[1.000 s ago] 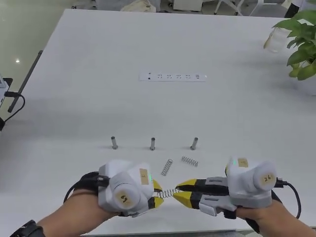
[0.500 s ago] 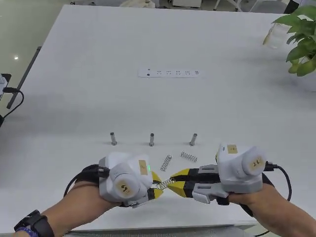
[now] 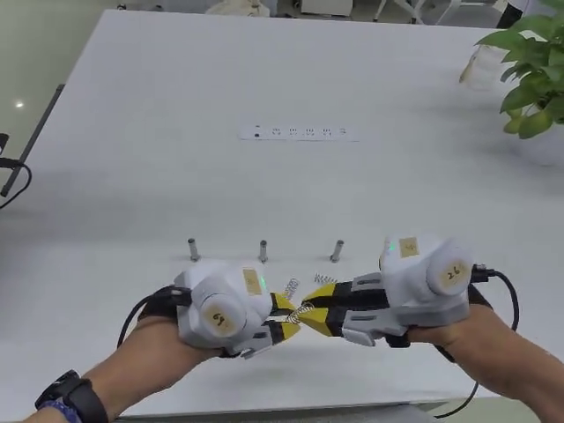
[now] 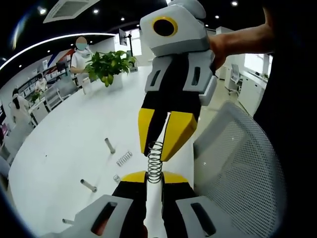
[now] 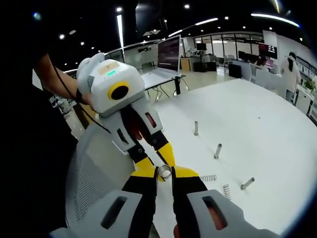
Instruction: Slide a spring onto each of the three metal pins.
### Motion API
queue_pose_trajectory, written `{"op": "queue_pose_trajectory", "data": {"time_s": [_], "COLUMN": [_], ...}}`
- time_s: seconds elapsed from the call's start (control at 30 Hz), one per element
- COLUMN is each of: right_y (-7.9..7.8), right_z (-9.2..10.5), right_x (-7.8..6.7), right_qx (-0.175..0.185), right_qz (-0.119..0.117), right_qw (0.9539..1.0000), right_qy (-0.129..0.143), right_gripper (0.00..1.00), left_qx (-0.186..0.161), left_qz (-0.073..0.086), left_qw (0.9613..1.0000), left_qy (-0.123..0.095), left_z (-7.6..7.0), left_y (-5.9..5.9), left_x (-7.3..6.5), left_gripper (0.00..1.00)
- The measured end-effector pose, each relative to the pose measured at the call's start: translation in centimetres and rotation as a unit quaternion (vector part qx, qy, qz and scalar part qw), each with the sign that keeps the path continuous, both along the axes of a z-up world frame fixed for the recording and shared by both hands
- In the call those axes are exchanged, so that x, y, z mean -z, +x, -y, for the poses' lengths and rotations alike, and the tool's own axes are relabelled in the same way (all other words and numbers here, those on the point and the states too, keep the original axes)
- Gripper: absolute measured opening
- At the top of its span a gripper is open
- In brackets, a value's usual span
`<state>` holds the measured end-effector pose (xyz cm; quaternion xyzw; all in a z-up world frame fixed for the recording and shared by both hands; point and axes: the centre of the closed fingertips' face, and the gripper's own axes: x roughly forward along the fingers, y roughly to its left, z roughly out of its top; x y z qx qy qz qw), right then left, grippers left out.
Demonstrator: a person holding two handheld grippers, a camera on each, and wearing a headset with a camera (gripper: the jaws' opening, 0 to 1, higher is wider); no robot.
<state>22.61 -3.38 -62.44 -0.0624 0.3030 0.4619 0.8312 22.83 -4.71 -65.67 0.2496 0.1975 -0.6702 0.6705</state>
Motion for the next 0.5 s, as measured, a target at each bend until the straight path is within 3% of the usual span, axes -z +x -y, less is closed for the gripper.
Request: {"op": "queue_pose_trajectory", "data": {"time_s": [0.17, 0.3, 0.5], "right_y": [-0.3, -0.4, -0.8], "right_z": [1.1, 0.9, 1.1], "right_x": [0.4, 0.0, 0.3], "right_qx": [-0.046, -0.059, -0.112], "right_qz": [0.013, 0.019, 0.033], "right_qw": [0.9970, 0.9960, 0.9861], "right_qy": [-0.061, -0.065, -0.118], "right_gripper": [0.11, 0.14, 0.19], "left_qx": [0.003, 0.006, 0.018], "left_qz": [0.002, 0.005, 0.006], "left_qw": [0.9999, 0.9999, 0.9998], "left_qy": [-0.014, -0.015, -0.013], "left_z": [0.7, 0.8, 1.0], "left_y": [0.2, 0.1, -0.4], "left_x": [-1.1, -1.2, -1.3], "left_gripper": [0.02, 0.02, 0.02]}}
